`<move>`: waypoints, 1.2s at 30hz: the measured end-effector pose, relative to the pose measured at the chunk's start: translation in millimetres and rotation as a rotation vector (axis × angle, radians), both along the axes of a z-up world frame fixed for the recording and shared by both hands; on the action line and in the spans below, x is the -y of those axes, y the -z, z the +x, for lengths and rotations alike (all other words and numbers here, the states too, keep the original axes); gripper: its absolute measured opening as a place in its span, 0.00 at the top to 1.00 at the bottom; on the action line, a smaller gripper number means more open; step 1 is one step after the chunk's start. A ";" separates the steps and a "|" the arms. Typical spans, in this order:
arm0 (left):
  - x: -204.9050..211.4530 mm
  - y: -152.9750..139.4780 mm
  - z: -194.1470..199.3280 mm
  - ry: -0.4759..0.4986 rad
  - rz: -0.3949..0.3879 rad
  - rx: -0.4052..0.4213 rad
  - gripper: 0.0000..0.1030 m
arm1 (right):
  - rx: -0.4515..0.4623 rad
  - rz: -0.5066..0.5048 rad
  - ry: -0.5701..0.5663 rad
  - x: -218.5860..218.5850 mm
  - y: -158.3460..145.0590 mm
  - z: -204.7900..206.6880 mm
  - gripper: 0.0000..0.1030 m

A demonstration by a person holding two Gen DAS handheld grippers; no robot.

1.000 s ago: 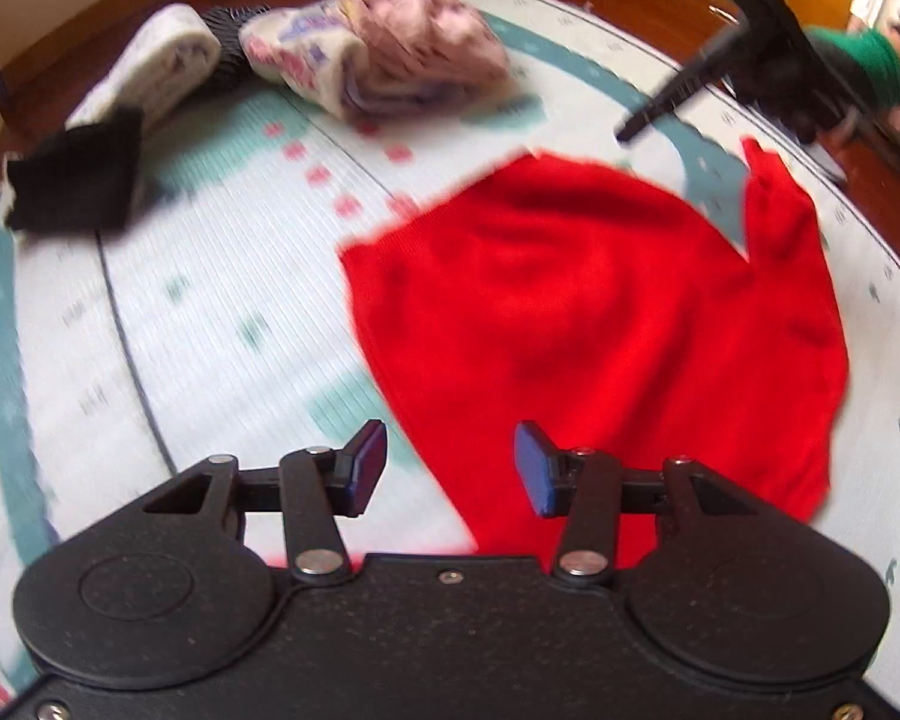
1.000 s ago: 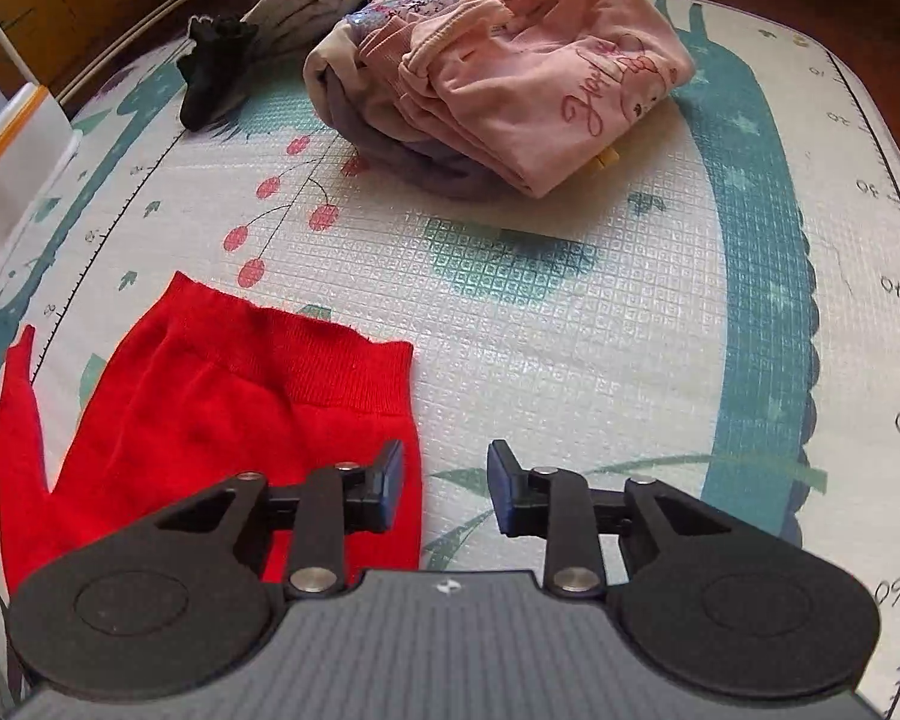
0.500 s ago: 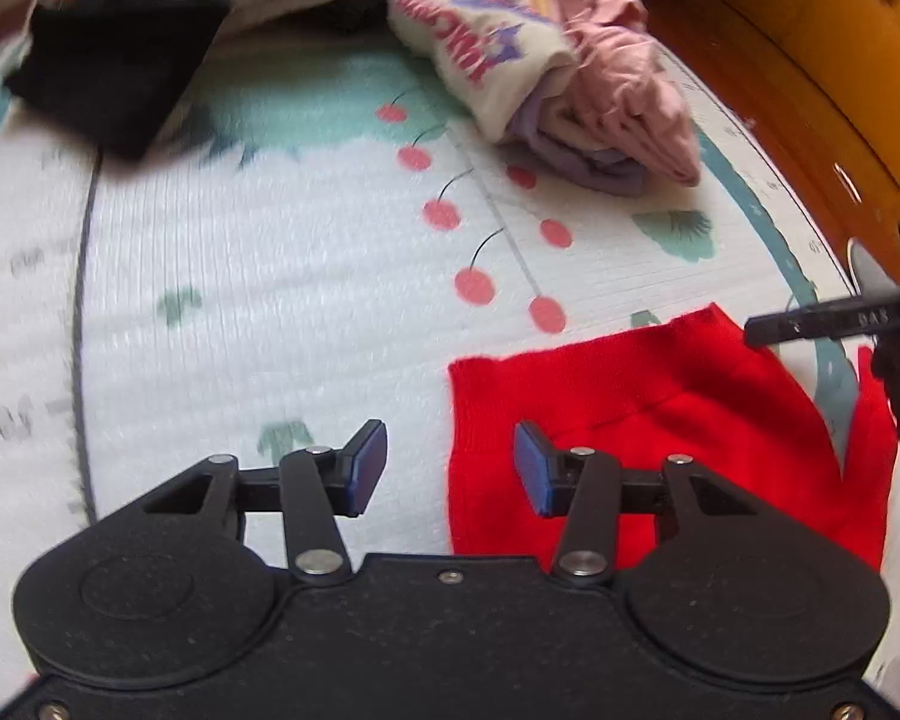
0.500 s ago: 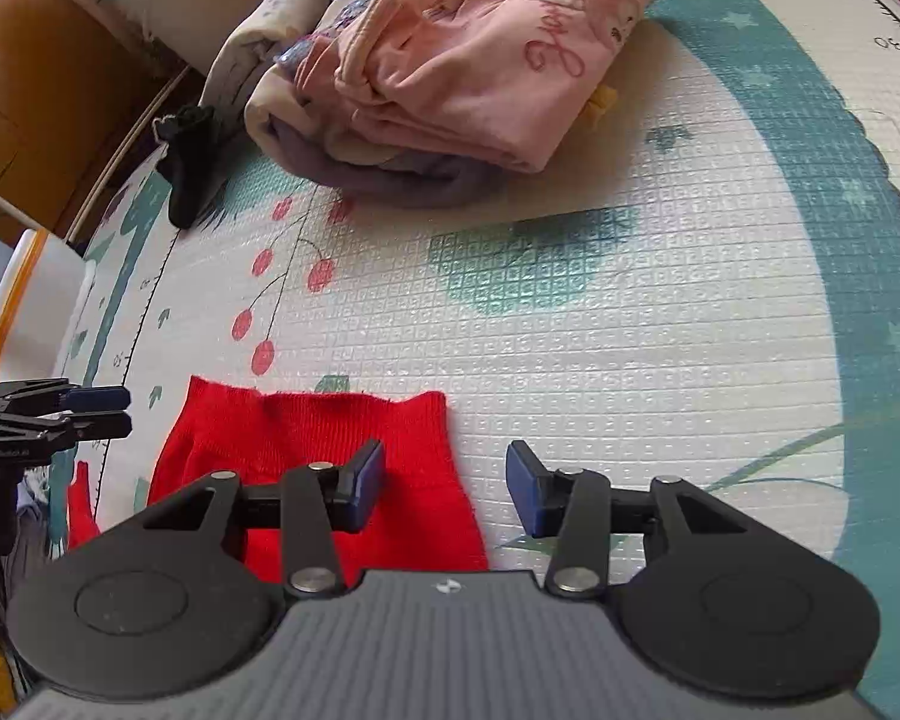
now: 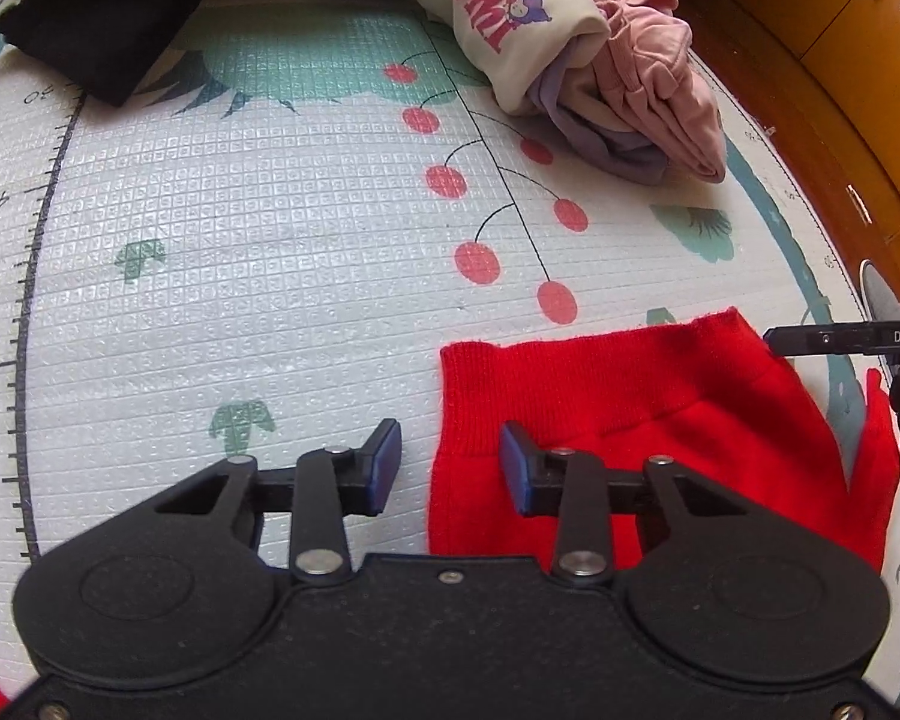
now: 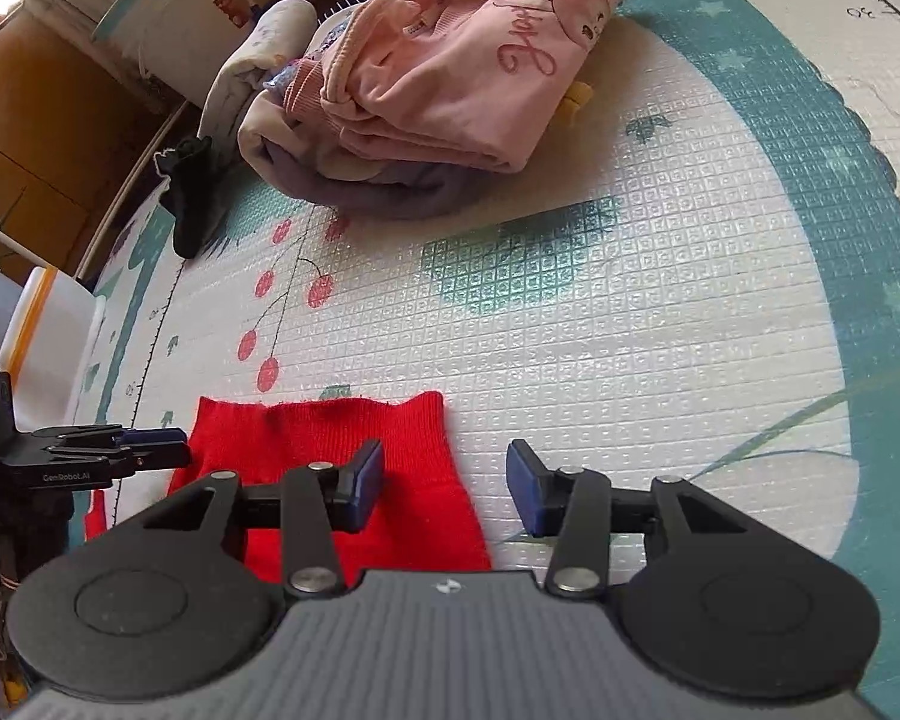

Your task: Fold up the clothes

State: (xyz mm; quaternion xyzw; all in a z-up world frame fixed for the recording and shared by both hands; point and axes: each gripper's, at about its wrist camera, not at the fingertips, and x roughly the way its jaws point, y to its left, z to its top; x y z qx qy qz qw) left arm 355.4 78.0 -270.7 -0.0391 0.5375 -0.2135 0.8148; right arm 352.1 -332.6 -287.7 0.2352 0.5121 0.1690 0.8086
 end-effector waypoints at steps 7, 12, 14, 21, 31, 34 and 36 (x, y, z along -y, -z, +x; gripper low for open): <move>0.7 0.1 0.3 -0.001 0.008 0.001 0.81 | 0.006 -0.030 -0.056 -16.8 -2.4 -2.0 0.88; 9.8 -1.9 -7.9 0.032 0.078 0.077 0.96 | 0.105 -0.122 -0.102 -28.9 -14.5 -11.3 0.94; 8.1 -4.6 -12.1 0.039 0.090 0.119 0.97 | 0.178 -0.183 -0.069 -25.4 -23.8 -16.4 0.95; -3.4 -6.2 -12.5 0.004 0.087 0.135 0.98 | 0.232 -0.289 -0.050 -22.2 -25.3 -13.8 0.96; -9.6 0.7 -3.4 -0.102 0.076 0.094 0.97 | 0.221 -0.424 -0.074 -42.5 -8.1 -2.8 0.96; -7.9 1.4 0.2 -0.125 0.095 0.073 0.90 | 0.222 -0.464 -0.075 -48.3 -8.5 -0.3 0.92; -7.2 -0.5 2.0 -0.126 0.113 0.068 0.83 | 0.214 -0.468 -0.073 -49.1 -10.3 1.7 0.85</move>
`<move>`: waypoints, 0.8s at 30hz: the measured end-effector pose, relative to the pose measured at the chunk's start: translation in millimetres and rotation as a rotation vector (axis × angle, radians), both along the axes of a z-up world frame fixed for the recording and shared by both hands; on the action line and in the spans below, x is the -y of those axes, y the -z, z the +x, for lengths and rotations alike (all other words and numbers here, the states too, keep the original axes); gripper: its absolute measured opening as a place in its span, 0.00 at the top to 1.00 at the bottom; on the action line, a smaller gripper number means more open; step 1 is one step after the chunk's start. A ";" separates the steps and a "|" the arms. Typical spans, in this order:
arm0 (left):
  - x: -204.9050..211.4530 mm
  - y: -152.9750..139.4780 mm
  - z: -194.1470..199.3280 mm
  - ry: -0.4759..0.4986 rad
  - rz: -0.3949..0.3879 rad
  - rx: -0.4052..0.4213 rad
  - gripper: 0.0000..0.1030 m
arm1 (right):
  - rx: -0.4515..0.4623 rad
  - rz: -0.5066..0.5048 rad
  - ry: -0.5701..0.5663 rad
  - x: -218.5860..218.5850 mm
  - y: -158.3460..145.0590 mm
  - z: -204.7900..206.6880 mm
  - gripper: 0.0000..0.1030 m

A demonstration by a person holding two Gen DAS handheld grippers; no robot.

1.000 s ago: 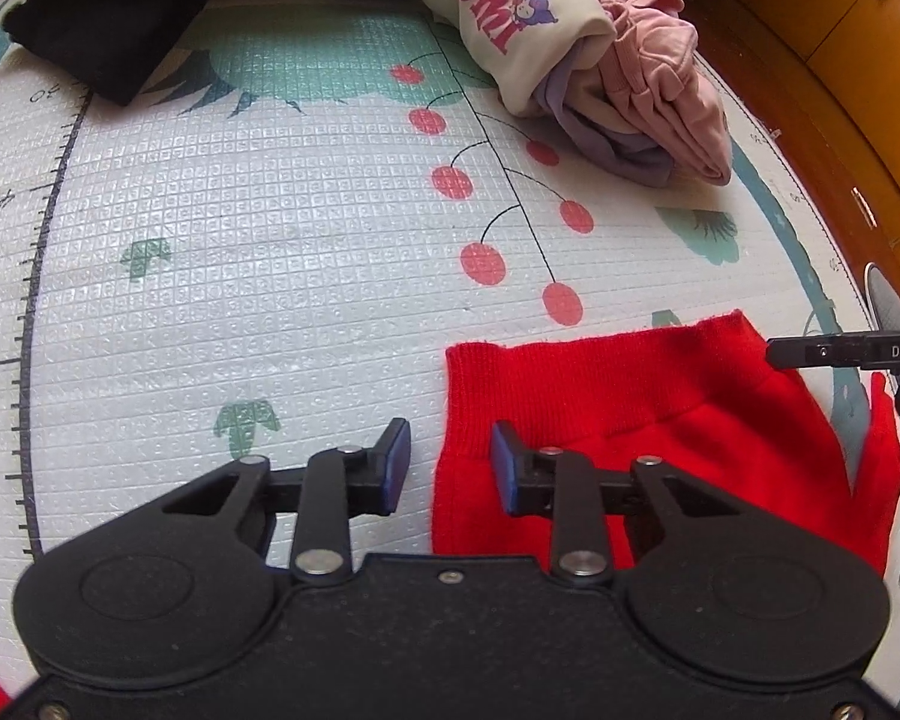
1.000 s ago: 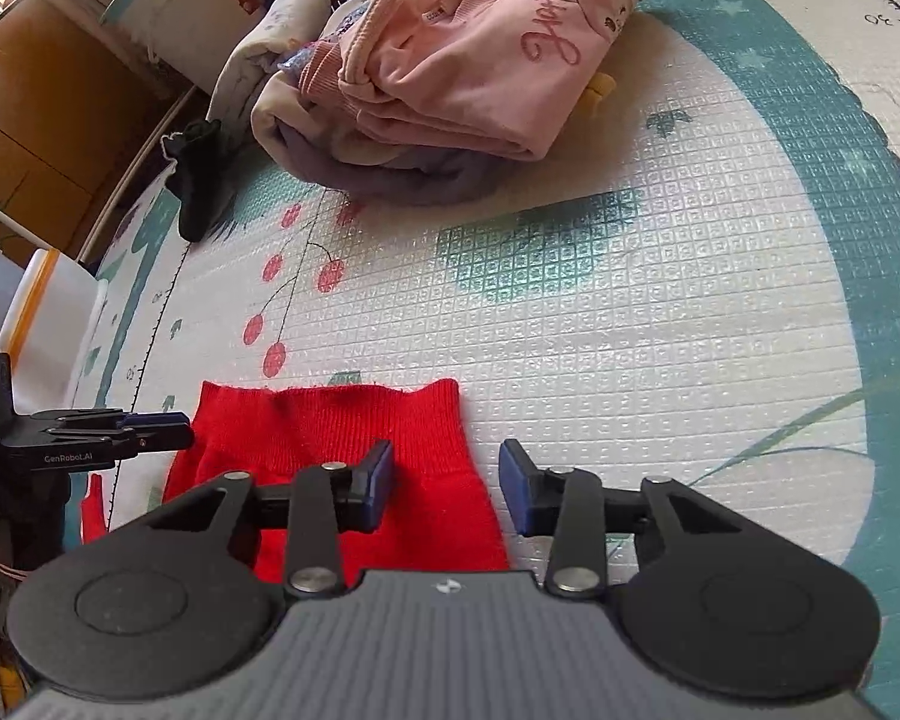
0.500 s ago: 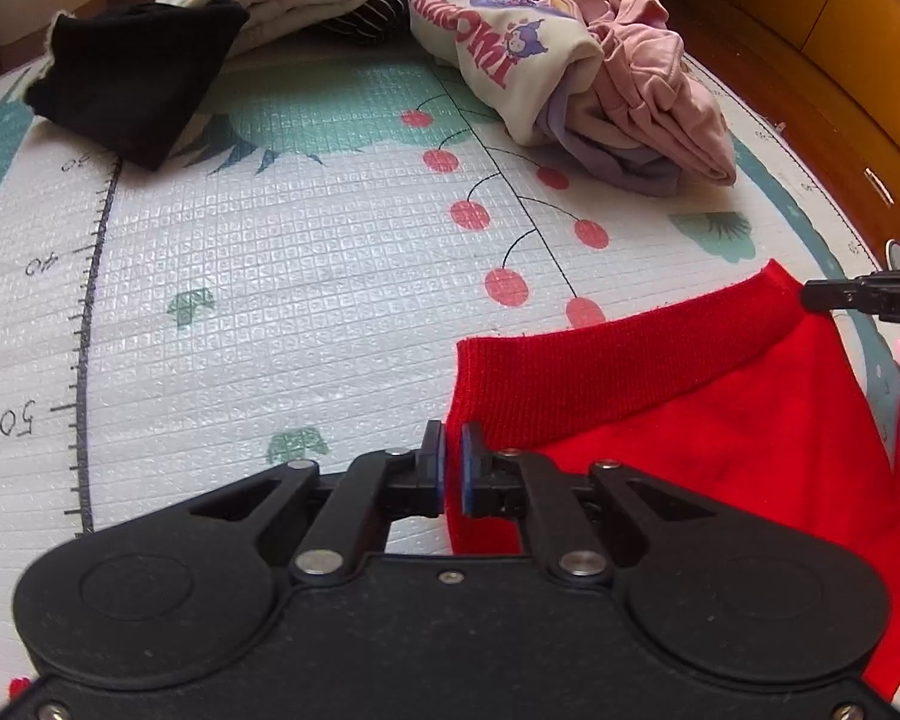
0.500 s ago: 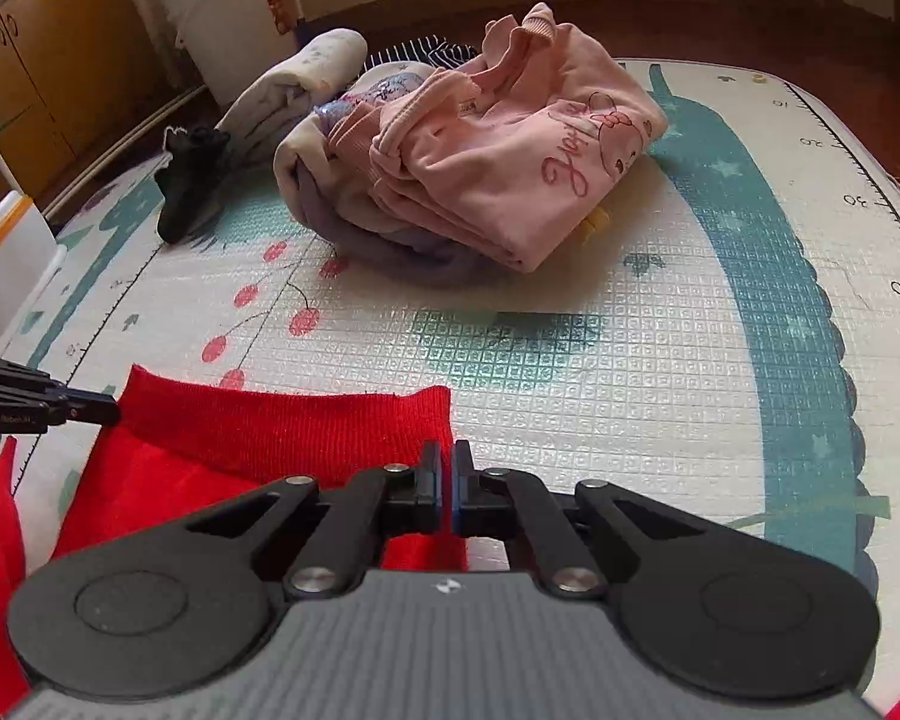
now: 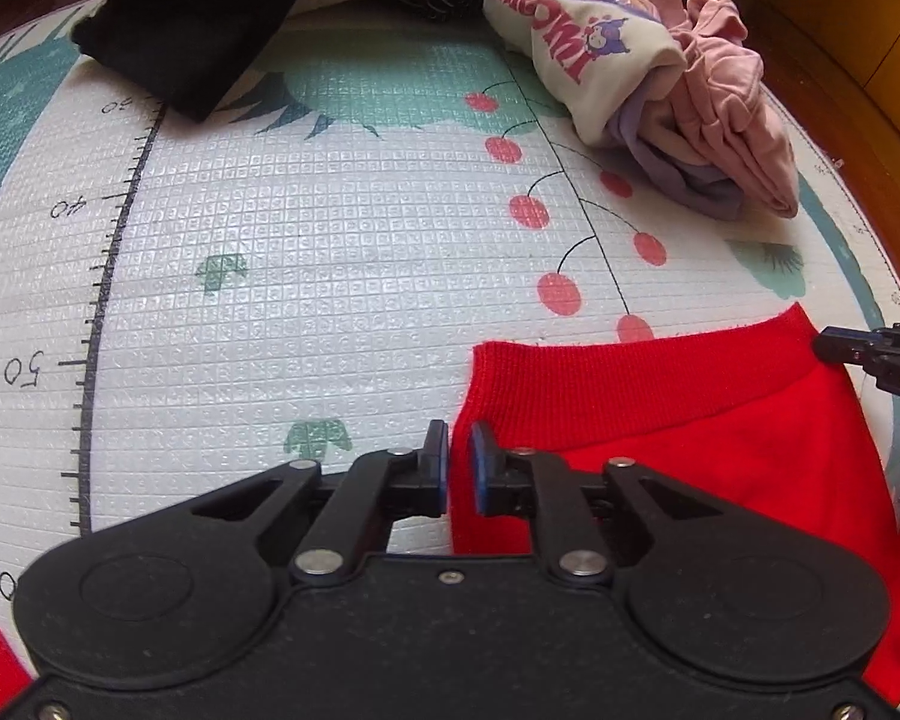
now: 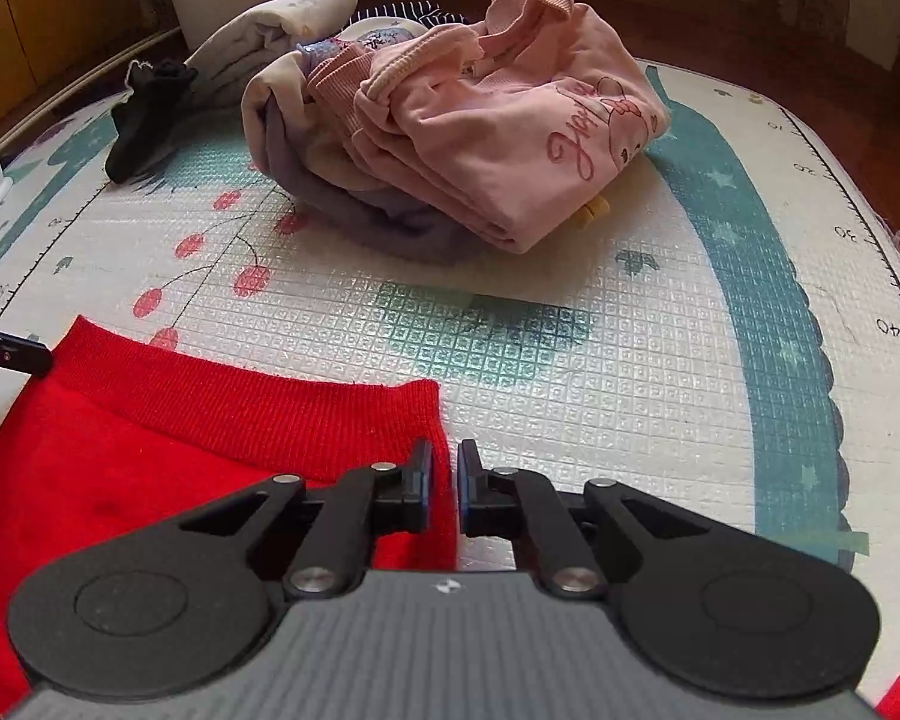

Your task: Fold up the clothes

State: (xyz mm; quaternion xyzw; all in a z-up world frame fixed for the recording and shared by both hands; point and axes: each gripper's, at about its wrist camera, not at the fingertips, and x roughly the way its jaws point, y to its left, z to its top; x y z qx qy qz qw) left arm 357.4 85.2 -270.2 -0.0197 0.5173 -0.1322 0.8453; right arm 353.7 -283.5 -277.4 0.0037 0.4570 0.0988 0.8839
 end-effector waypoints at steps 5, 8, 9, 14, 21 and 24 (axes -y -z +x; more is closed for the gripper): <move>3.7 -16.3 -13.1 0.036 0.091 0.079 0.76 | 0.022 -0.044 0.010 -1.9 -11.2 -7.0 0.78; 14.6 -28.1 -32.9 0.187 0.115 0.131 0.76 | 0.089 -0.115 -0.014 -6.5 -25.1 -20.0 0.74; 19.6 -30.1 -40.3 0.237 0.108 0.134 0.76 | 0.107 -0.133 -0.024 -6.6 -28.6 -23.9 0.70; 52.2 -35.1 -85.0 0.509 0.056 0.150 0.76 | 0.157 -0.067 -0.125 -12.1 -50.7 -56.6 0.69; 96.8 -14.7 -139.1 0.847 -0.052 0.080 0.81 | 0.035 0.058 -0.636 -90.0 -42.4 -191.3 0.74; 112.9 1.4 -156.9 1.010 0.091 0.175 0.83 | -0.047 0.044 -0.742 -114.2 -25.7 -221.0 0.74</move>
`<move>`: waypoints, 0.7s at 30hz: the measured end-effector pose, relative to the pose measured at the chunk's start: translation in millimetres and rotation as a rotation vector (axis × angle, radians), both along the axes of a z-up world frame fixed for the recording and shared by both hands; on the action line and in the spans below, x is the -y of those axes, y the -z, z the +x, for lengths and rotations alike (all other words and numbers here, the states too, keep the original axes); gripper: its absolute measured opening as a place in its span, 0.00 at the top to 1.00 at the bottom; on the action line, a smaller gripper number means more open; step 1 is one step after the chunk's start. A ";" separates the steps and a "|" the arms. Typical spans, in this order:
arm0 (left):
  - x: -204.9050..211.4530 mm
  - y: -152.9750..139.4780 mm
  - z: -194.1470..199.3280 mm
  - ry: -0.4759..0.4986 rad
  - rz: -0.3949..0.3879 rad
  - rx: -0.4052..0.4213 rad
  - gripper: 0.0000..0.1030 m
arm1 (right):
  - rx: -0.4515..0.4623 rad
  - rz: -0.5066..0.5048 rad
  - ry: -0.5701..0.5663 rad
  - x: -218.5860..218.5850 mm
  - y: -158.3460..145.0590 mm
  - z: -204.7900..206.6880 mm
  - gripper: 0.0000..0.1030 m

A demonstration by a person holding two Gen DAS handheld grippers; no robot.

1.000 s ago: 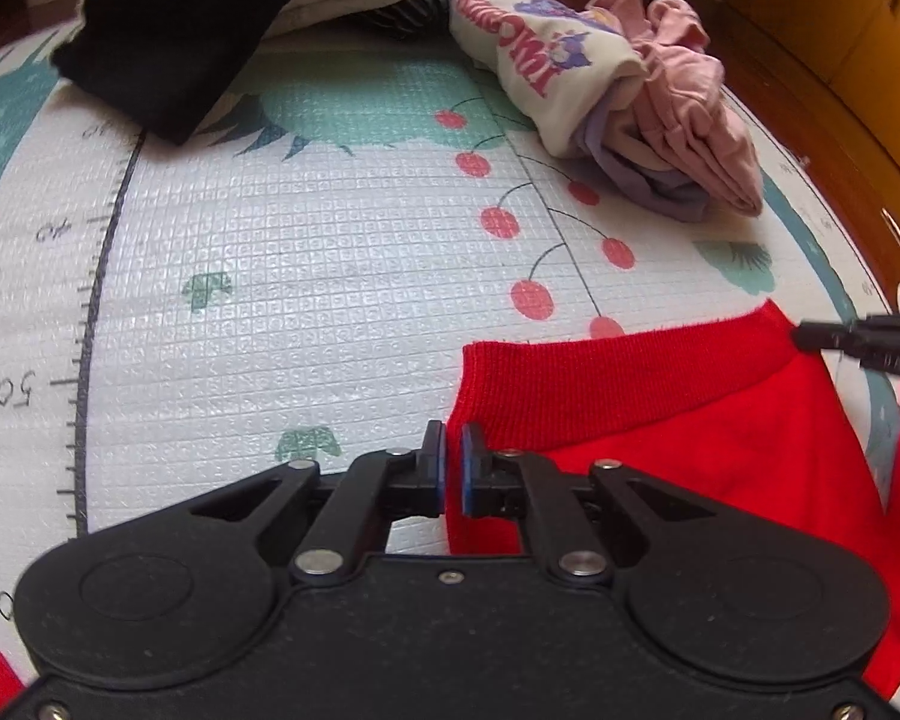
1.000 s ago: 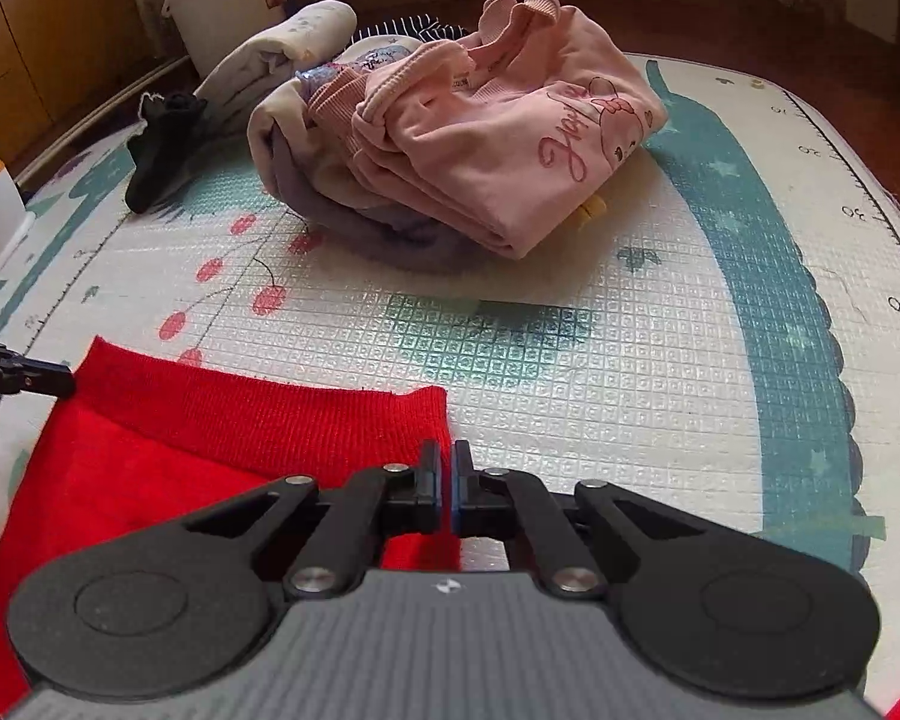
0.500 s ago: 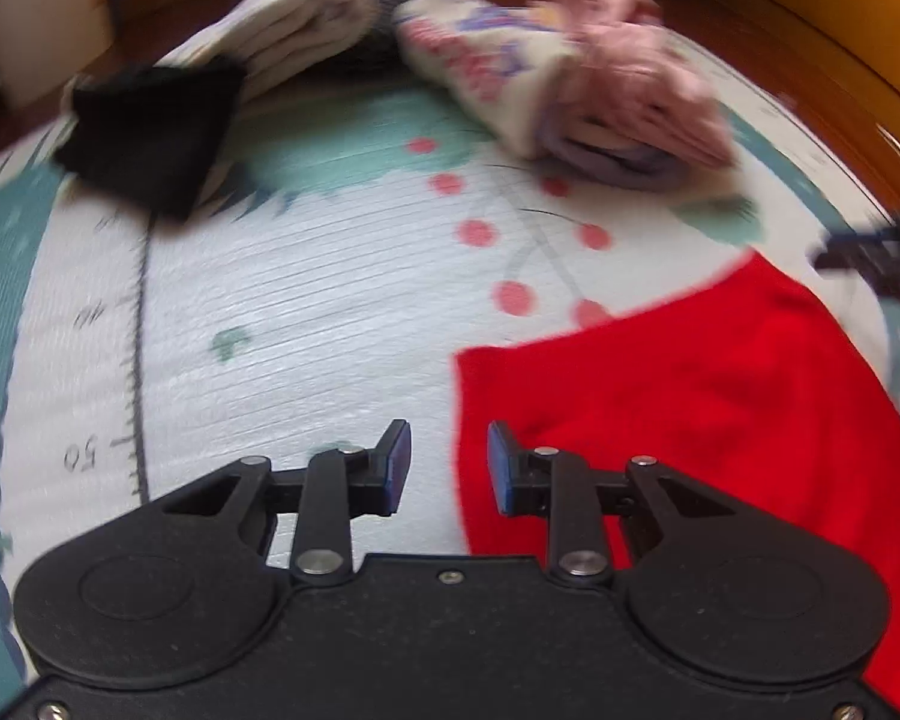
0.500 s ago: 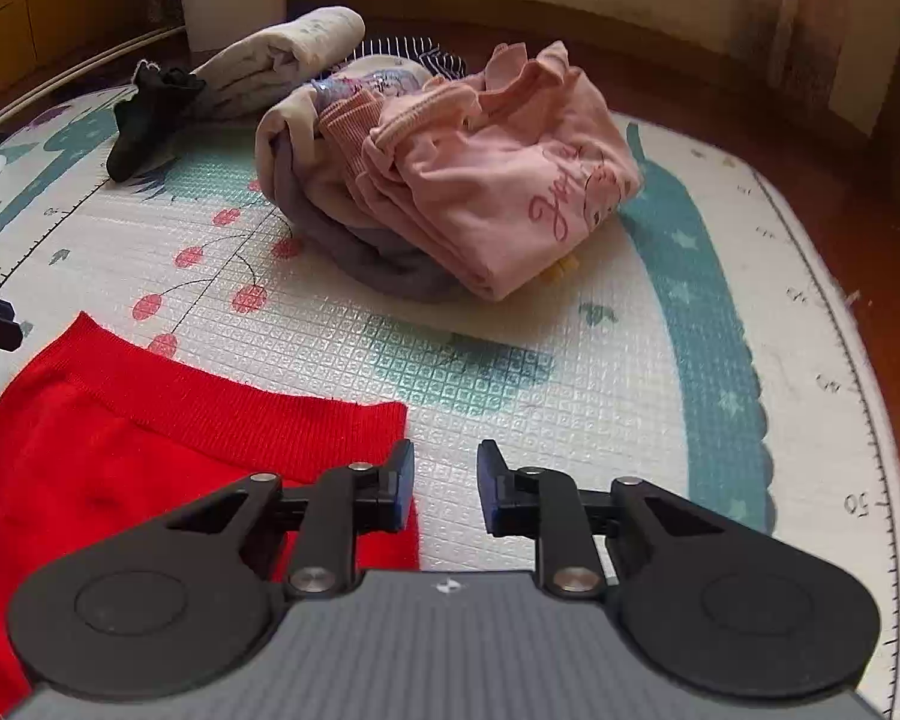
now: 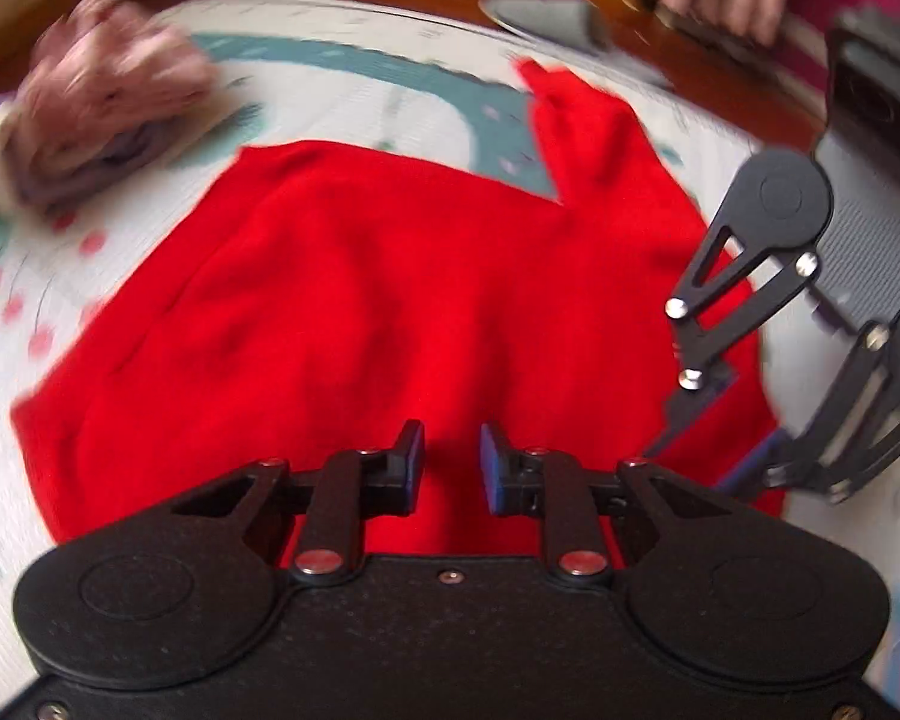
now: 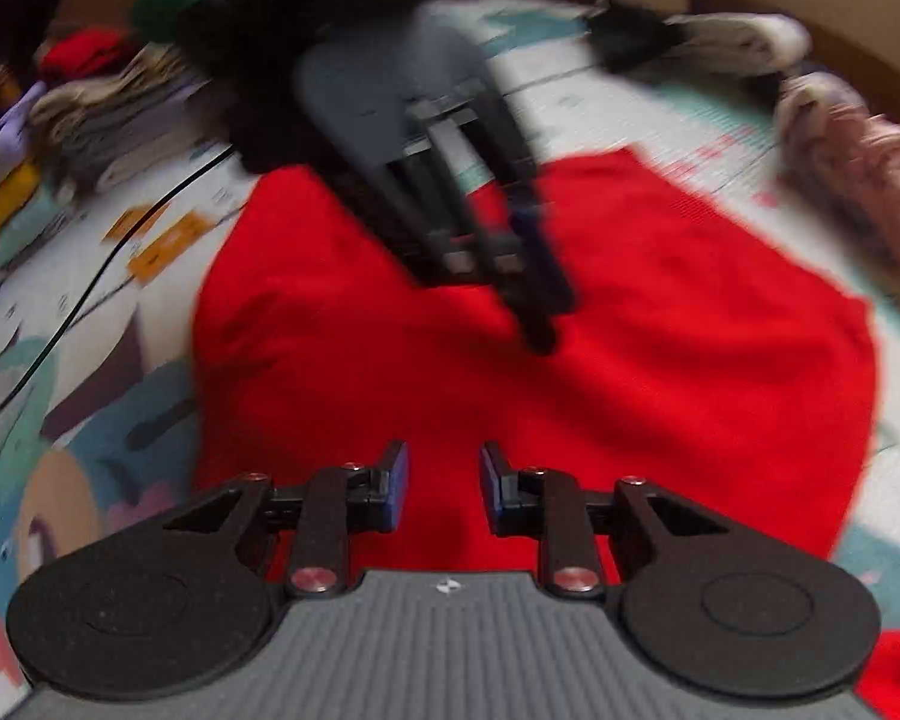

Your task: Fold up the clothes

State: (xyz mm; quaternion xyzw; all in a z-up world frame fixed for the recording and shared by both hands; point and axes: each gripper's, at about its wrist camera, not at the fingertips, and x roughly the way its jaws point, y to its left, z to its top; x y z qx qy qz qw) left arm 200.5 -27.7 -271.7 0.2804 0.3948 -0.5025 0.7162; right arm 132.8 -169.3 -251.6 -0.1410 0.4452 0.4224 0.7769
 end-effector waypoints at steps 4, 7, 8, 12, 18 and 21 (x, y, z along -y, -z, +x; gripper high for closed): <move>1.0 8.9 25.6 -0.018 0.064 0.095 0.47 | 0.020 -0.063 -0.109 -15.6 8.5 -23.2 0.67; -0.8 6.0 39.3 -0.076 0.037 0.005 0.58 | 0.000 -0.057 -0.098 -18.4 6.9 -21.0 0.67; -5.1 4.6 46.0 -0.101 0.012 -0.087 0.60 | -0.004 -0.055 -0.100 -18.9 6.6 -20.1 0.67; -10.2 -4.2 51.1 -0.128 -0.100 -0.233 0.67 | -0.001 -0.057 -0.110 -17.5 8.9 -19.8 0.66; 14.7 9.1 58.8 -0.233 0.049 0.094 0.97 | 0.006 -0.060 -0.133 -15.5 9.8 -20.7 0.66; -8.4 -7.4 91.8 -0.429 -0.066 -0.001 0.99 | 0.005 -0.065 -0.139 -15.3 8.1 -23.0 0.66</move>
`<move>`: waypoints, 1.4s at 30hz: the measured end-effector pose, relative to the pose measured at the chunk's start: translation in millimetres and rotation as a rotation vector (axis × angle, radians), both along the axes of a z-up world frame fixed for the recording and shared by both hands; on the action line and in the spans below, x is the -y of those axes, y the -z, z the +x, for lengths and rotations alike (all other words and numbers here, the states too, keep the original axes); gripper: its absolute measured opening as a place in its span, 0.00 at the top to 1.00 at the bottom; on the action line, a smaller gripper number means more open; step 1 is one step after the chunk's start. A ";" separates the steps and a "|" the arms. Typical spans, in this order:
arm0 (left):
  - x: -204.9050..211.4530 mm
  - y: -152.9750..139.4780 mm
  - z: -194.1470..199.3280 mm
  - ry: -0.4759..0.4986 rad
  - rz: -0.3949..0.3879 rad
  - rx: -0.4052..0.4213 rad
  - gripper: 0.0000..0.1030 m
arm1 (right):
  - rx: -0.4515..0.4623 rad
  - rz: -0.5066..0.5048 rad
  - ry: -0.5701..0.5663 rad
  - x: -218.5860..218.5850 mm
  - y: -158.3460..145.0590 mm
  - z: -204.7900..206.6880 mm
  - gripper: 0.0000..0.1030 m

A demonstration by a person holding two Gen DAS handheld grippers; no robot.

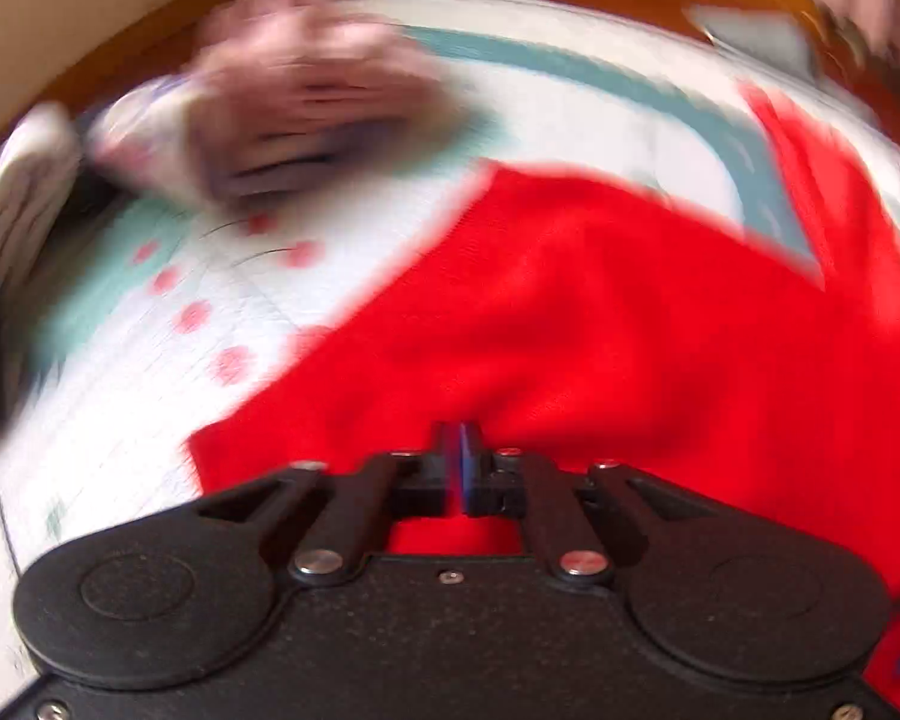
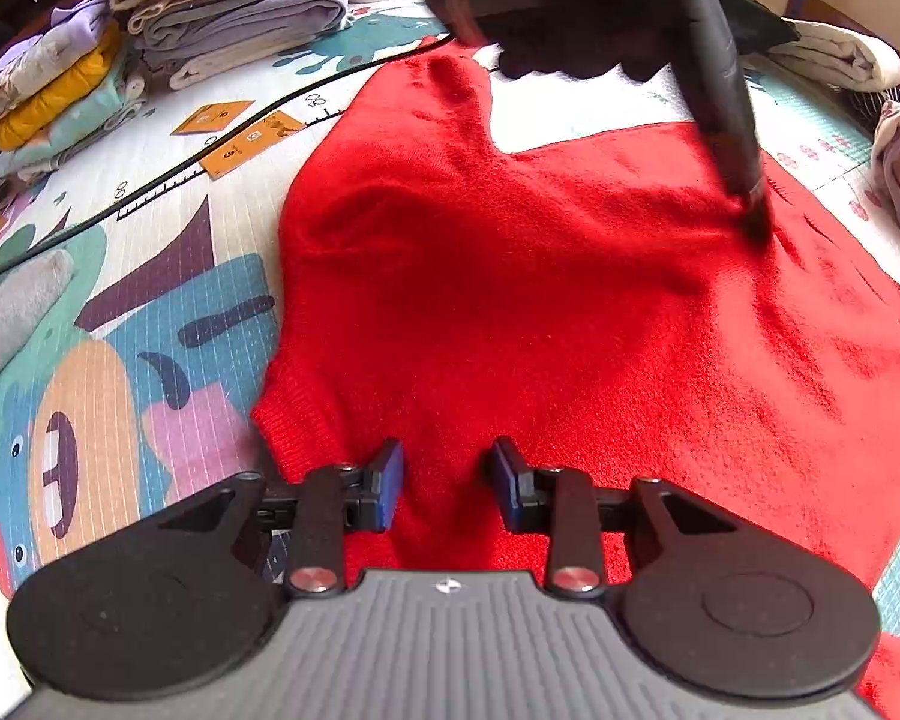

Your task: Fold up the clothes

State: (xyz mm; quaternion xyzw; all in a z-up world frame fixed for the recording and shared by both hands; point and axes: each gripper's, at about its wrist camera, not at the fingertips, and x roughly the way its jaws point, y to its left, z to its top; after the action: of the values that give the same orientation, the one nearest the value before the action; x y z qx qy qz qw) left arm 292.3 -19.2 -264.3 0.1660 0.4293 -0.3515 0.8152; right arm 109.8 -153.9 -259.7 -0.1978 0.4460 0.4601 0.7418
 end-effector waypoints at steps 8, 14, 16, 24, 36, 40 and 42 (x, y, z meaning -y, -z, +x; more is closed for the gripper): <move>31.5 9.5 -36.3 0.291 -0.154 -0.383 0.98 | -0.008 0.011 -0.011 2.6 0.8 -2.0 0.66; 22.8 23.7 24.1 -0.077 -0.226 -0.399 0.97 | -0.002 0.006 -0.012 1.6 0.5 -4.0 0.65; 8.7 19.4 48.4 -0.264 -0.244 -0.353 0.97 | -0.003 0.007 -0.014 2.8 0.5 -3.8 0.65; -14.8 4.6 32.4 -0.108 -0.306 -0.440 0.97 | -0.006 0.018 -0.018 6.0 0.0 -3.7 0.63; -51.2 24.9 32.8 -0.220 -0.331 -0.495 0.88 | 0.012 0.004 -0.038 2.4 -0.6 -8.6 0.60; -67.7 19.5 38.4 -0.294 -0.347 -0.463 0.88 | 0.011 0.010 -0.042 2.6 1.2 -9.6 0.57; -70.4 20.7 33.4 -0.272 -0.336 -0.453 0.85 | 0.014 0.010 -0.042 2.2 1.5 -10.9 0.57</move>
State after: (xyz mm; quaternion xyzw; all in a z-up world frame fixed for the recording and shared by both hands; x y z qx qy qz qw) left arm 325.7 51.2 -285.0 -0.1125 0.5542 -0.3331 0.7545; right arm 98.9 -156.2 -261.3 -0.2064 0.4343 0.4765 0.7361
